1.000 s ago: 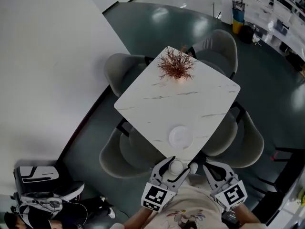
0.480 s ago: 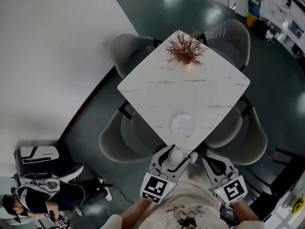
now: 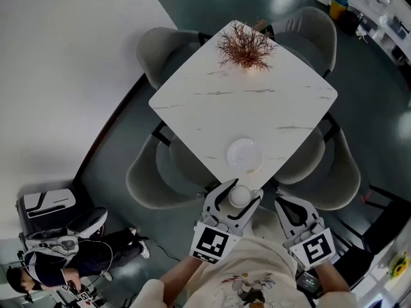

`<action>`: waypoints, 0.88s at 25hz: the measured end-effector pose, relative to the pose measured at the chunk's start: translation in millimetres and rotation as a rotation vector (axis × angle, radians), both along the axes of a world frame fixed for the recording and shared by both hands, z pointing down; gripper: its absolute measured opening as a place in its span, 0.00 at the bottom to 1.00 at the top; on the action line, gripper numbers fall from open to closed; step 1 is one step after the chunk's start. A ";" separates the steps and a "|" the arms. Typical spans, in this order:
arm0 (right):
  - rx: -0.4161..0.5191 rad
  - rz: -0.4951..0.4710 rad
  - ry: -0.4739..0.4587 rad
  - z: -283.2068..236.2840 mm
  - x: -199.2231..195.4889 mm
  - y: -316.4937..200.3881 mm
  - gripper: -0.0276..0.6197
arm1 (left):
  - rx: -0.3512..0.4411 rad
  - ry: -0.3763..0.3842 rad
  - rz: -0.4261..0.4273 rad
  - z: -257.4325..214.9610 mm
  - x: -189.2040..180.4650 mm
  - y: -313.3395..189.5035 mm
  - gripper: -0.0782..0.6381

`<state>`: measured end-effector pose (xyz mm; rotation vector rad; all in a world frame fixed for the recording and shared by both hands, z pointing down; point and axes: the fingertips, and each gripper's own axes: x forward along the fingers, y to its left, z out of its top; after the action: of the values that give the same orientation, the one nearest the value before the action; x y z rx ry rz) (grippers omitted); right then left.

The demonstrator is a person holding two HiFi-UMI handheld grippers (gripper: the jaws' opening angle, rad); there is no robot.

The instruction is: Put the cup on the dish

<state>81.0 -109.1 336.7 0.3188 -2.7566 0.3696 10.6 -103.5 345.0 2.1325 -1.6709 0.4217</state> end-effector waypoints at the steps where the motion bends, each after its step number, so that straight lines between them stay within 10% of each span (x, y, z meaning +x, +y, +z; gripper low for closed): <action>1: 0.001 0.003 0.008 2.8 -0.7 -0.7 0.05 | 0.003 -0.002 0.002 1.2 -0.9 -0.8 0.50; 22: -0.005 0.030 0.134 73.3 -45.6 4.7 0.05 | -0.008 0.014 0.070 69.3 -28.5 -4.0 0.50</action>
<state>35.5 -104.4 410.0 0.3695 -2.6225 0.3497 -18.0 -107.4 414.4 2.1879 -1.5881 0.4330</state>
